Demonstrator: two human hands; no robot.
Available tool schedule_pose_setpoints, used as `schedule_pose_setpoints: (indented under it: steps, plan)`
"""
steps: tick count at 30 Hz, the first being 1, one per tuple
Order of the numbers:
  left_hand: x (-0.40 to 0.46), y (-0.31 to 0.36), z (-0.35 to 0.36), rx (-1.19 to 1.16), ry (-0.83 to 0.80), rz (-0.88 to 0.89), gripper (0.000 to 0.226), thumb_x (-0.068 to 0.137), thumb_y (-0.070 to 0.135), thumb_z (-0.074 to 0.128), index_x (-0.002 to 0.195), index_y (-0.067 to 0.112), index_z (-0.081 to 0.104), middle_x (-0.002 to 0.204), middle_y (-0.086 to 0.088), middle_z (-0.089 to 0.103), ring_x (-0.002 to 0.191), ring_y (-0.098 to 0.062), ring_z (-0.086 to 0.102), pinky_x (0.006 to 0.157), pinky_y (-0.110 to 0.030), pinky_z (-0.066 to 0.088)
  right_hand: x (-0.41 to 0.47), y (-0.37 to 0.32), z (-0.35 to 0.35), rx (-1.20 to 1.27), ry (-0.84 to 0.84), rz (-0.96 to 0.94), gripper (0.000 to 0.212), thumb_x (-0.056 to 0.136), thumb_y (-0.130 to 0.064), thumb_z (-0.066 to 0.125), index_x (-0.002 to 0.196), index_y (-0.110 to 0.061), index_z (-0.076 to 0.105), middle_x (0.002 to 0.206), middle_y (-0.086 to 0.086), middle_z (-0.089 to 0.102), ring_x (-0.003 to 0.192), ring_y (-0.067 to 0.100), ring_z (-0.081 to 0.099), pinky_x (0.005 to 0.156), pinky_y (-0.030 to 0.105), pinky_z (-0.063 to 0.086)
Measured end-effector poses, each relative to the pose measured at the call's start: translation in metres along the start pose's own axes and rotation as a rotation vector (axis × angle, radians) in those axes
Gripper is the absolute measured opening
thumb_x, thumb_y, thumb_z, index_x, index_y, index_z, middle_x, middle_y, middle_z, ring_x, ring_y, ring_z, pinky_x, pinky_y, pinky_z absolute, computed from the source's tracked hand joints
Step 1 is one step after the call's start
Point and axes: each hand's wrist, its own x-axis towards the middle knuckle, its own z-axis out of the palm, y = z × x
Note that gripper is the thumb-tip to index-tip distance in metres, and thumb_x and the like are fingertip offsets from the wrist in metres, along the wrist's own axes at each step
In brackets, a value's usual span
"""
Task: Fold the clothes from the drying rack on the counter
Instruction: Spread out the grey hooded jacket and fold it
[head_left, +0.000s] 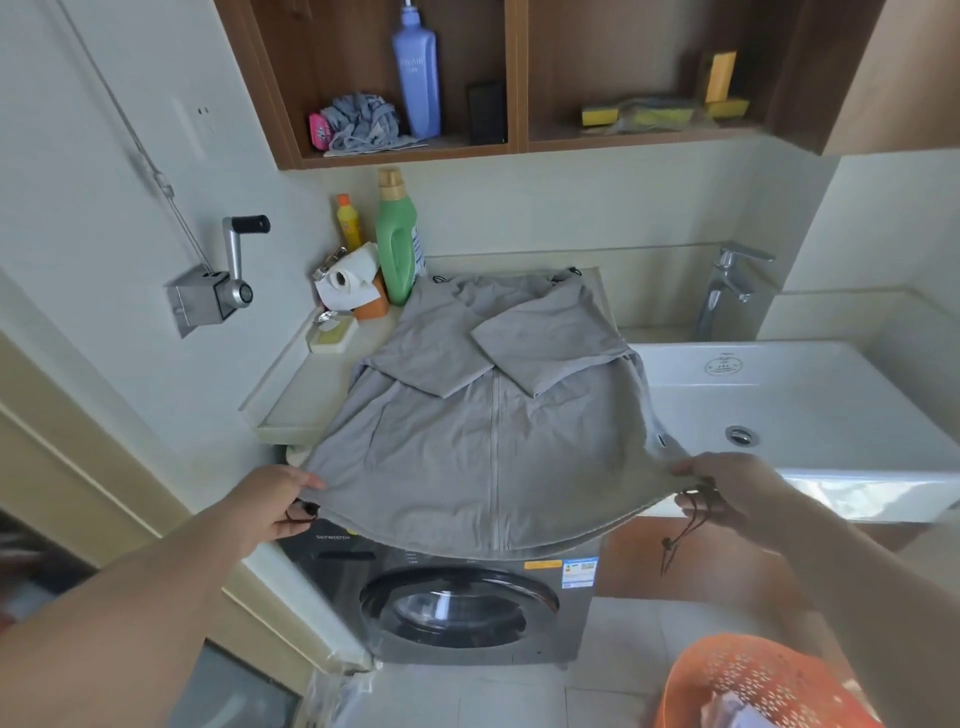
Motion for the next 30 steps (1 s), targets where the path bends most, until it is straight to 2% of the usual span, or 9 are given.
schedule_pose_setpoints:
  steps: [3,6,10,12,15,18,22,26,30]
  plan:
    - [-0.015,0.016,-0.009,0.160,-0.060,0.100,0.052,0.095,-0.011,0.040,0.095,0.022,0.080,0.110,-0.011,0.067,0.092,-0.026,0.067,0.076,-0.038,0.061,-0.011,-0.037,-0.002,-0.006,-0.102,-0.087,0.027,0.096,0.006,0.048,0.099,0.004,0.075,0.082,0.013,0.071,0.057,0.026,0.063,0.092,0.050,0.056]
    - [-0.034,0.034,-0.019,0.197,-0.127,0.174,0.044,0.087,-0.009,0.062,0.092,0.030,0.082,0.113,-0.002,0.064,0.105,-0.020,0.065,0.084,-0.036,0.060,-0.023,-0.068,-0.008,-0.152,-0.296,-0.186,0.042,0.095,0.013,0.035,0.112,-0.001,0.071,0.095,0.018,0.071,0.076,0.031,0.070,0.092,0.047,0.057]
    - [-0.060,0.055,-0.023,0.181,-0.123,0.332,0.012,0.080,0.029,0.085,0.091,0.029,0.080,0.107,-0.008,0.073,0.103,-0.019,0.064,0.086,-0.033,0.049,-0.034,-0.098,-0.007,-0.455,-0.278,-0.397,0.031,0.092,0.010,0.059,0.099,-0.014,0.077,0.088,0.012,0.076,0.081,0.025,0.075,0.089,0.039,0.059]
    - [-0.060,0.063,-0.027,0.272,-0.072,0.409,0.048,0.059,0.049,0.088,0.093,0.018,0.078,0.102,-0.014,0.072,0.097,-0.024,0.062,0.083,-0.035,0.041,-0.037,-0.106,-0.003,-0.585,-0.234,-0.500,0.013,0.089,-0.009,0.074,0.092,-0.022,0.077,0.089,0.003,0.078,0.083,0.020,0.074,0.085,0.033,0.057]
    - [-0.069,0.084,-0.028,0.386,-0.005,0.482,0.021,0.061,0.025,0.085,0.077,0.017,0.075,0.115,-0.010,0.068,0.111,-0.019,0.058,0.090,-0.023,0.039,-0.036,-0.116,-0.006,-0.731,-0.229,-0.639,0.018,0.079,-0.030,0.087,0.087,-0.020,0.075,0.099,-0.002,0.071,0.092,0.020,0.064,0.080,0.027,0.045]
    - [-0.084,0.105,-0.021,0.534,-0.133,0.462,0.011,0.076,-0.003,0.073,0.067,0.003,0.073,0.123,-0.001,0.063,0.129,-0.003,0.043,0.085,0.003,0.029,-0.038,-0.127,-0.009,-0.721,-0.324,-0.700,0.017,0.075,-0.019,0.087,0.086,-0.012,0.076,0.112,-0.013,0.068,0.102,0.008,0.061,0.083,0.024,0.044]
    - [-0.083,0.124,-0.027,0.679,-0.298,0.322,0.053,0.039,0.025,0.071,0.086,0.001,0.080,0.101,-0.004,0.074,0.093,-0.014,0.060,0.083,-0.023,0.041,-0.040,-0.142,-0.012,-0.697,-0.526,-0.619,0.045,0.051,-0.027,0.076,0.081,0.005,0.067,0.080,0.004,0.063,0.078,0.026,0.052,0.077,0.043,0.038]
    - [-0.087,0.138,-0.039,0.524,-0.310,0.251,0.039,0.031,0.022,0.072,0.067,0.008,0.073,0.087,-0.012,0.065,0.087,-0.025,0.058,0.078,-0.031,0.045,-0.047,-0.159,-0.009,-0.338,-0.772,-0.458,0.009,0.057,-0.009,0.061,0.064,-0.005,0.065,0.069,0.012,0.062,0.066,0.026,0.060,0.066,0.033,0.047]
    - [-0.090,0.165,-0.037,0.190,-0.307,0.324,0.016,0.050,0.010,0.060,0.064,0.006,0.065,0.075,-0.012,0.064,0.070,-0.025,0.059,0.066,-0.032,0.042,-0.032,-0.175,-0.006,-0.080,-0.828,-0.403,0.039,0.082,-0.006,0.038,0.067,-0.010,0.074,0.076,0.014,0.069,0.070,0.029,0.068,0.074,0.039,0.050]
